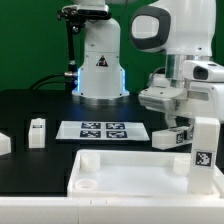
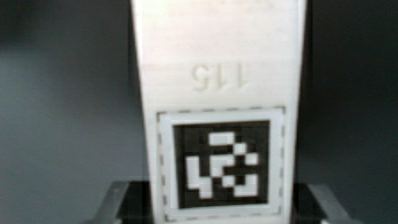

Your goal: Assemble desk

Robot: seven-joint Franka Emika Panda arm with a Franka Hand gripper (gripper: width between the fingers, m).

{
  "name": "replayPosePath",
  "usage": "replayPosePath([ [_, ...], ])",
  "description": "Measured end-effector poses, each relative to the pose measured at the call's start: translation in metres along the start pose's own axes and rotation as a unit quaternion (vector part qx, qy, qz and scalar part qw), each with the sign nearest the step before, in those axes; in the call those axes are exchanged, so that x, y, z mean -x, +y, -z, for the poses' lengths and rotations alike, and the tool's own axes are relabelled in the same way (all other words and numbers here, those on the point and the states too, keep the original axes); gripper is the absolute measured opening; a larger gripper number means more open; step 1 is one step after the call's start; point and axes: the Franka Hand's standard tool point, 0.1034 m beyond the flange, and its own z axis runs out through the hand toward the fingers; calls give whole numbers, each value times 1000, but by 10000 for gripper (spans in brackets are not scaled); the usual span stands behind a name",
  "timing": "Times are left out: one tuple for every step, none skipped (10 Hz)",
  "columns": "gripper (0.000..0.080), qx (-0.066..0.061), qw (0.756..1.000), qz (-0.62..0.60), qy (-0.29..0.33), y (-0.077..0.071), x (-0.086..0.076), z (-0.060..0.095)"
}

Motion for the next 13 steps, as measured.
replayPosePath([
  [285, -7, 1000, 25, -1, -8, 9, -1],
  [285, -16, 995, 103, -2, -16, 18, -3],
  [285, -20, 992, 124, -1, -20, 19, -5],
  [285, -20, 991, 131, 0, -19, 17, -5],
  [285, -20, 989, 146, -1, -20, 18, -6],
  [285, -21, 990, 141, -1, -21, 18, -6],
  [285, -21, 990, 141, -1, -21, 18, -6],
  [453, -21, 990, 140, -1, -21, 19, -6],
  [576, -21, 990, 138, -2, -21, 19, -4],
  [576, -25, 992, 123, -12, -19, 26, 10],
  [633, -10, 995, 98, -23, -11, 34, 26],
  [647, 1, 997, 68, -29, -5, 40, 35],
  [647, 10, 998, 59, -33, 2, 44, 38],
])
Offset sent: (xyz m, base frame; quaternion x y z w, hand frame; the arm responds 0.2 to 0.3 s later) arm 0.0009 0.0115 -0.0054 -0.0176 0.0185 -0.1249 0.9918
